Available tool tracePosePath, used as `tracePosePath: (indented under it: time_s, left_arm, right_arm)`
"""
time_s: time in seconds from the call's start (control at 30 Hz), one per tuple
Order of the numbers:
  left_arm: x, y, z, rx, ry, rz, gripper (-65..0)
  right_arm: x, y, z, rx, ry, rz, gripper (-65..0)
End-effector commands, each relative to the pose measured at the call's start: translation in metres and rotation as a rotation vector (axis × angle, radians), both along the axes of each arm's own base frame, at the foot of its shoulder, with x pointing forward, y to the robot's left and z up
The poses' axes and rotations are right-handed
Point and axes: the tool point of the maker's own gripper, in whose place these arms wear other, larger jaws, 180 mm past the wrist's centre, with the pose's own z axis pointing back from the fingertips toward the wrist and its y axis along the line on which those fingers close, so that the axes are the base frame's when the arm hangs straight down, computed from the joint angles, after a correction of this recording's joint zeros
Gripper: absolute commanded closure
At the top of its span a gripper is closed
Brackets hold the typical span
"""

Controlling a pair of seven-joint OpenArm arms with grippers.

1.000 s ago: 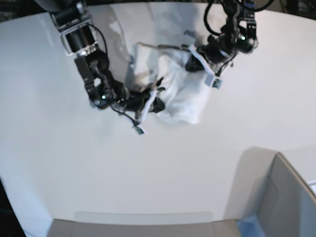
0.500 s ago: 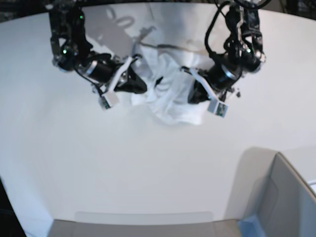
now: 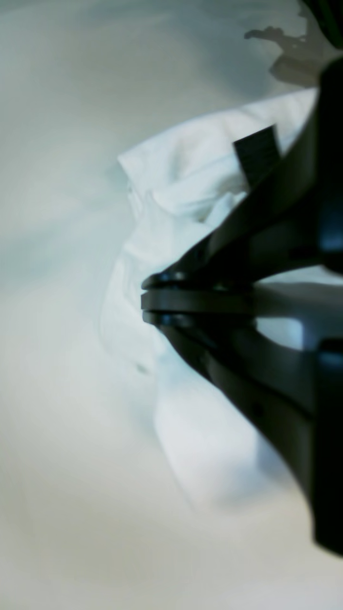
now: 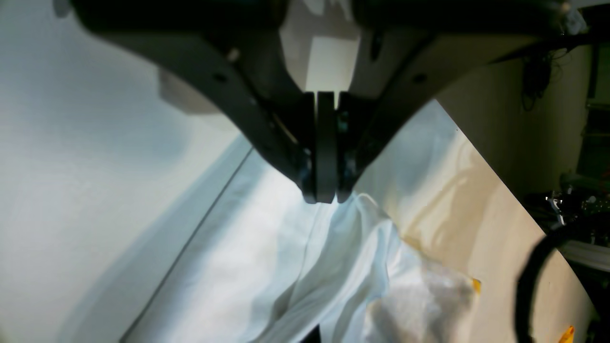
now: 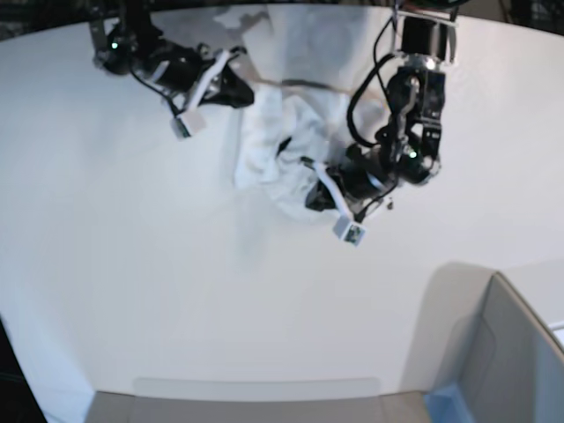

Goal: Layout the t-shirt on the table in an organized manner, then fold the t-shirt properly
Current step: 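Release the bundle and raise the right gripper away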

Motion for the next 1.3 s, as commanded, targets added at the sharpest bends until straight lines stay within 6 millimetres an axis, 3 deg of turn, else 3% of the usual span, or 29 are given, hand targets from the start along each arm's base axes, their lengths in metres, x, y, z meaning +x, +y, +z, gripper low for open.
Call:
tracePosePath:
  time_s: [0.0,0.07,0.17,0.3,0.43,0.57,0.67,0.77,0.83,0.9,1.07,1.17,1.23,1.27]
  left_arm:
    - [0.009,0.009,0.000,-0.008,-0.021,0.029,0.0]
    - [0.011,0.023,-0.019,-0.001,0.004,0.065,0.0]
    - [0.014,0.046,-0.032,0.019,0.014,0.109,0.0]
    - [0.018,0.074,-0.033,0.020,0.016,0.187,0.0]
    - [0.018,0.095,-0.032,0.008,0.019,0.258,0.0]
    - [-0.011,0.116,-0.054,0.007,0.084,0.327,0.0]
    - [-0.041,0.124,-0.075,0.003,0.152,0.367,0.0]
    - [-0.060,0.141,-0.078,0.008,0.164,0.424,0.0]
    - [-0.058,0.155,-0.067,0.013,0.128,0.462,0.0]
    - [-0.048,0.170,-0.043,0.021,0.052,0.498,0.0]
    - [-0.024,0.176,0.033,0.042,-0.179,0.493,0.0]
    - [-0.017,0.167,0.076,0.055,-0.303,0.463,0.0]
    - [-0.024,0.162,0.084,0.062,-0.320,0.452,0.0]
    - [-0.035,0.162,0.078,0.077,-0.300,0.445,0.0]
  right_arm:
    - [0.010,0.002,0.006,0.021,-0.033,-0.002,0.0]
    - [0.017,0.000,-0.004,0.018,-0.011,-0.015,0.0]
    - [0.027,-0.001,-0.016,0.011,0.010,-0.015,0.0]
    - [0.039,0.007,-0.020,0.011,0.007,0.014,0.0]
    - [0.074,0.003,-0.017,-0.002,-0.029,0.007,0.0]
    - [0.121,0.005,-0.008,-0.023,-0.076,0.019,0.0]
    - [0.152,0.019,-0.008,-0.082,-0.100,0.087,0.0]
    - [0.177,0.036,-0.001,-0.139,-0.131,0.101,0.0]
    - [0.188,0.041,0.014,-0.150,-0.177,0.081,0.0]
    - [0.192,0.044,0.034,-0.158,-0.245,0.072,0.0]
    - [0.174,0.032,0.072,-0.212,-0.391,0.025,0.0]
    - [0.146,0.025,0.073,-0.242,-0.409,0.020,0.0]
    - [0.128,0.021,0.063,-0.264,-0.393,0.028,0.0]
    - [0.117,0.019,0.056,-0.276,-0.379,0.032,0.0]
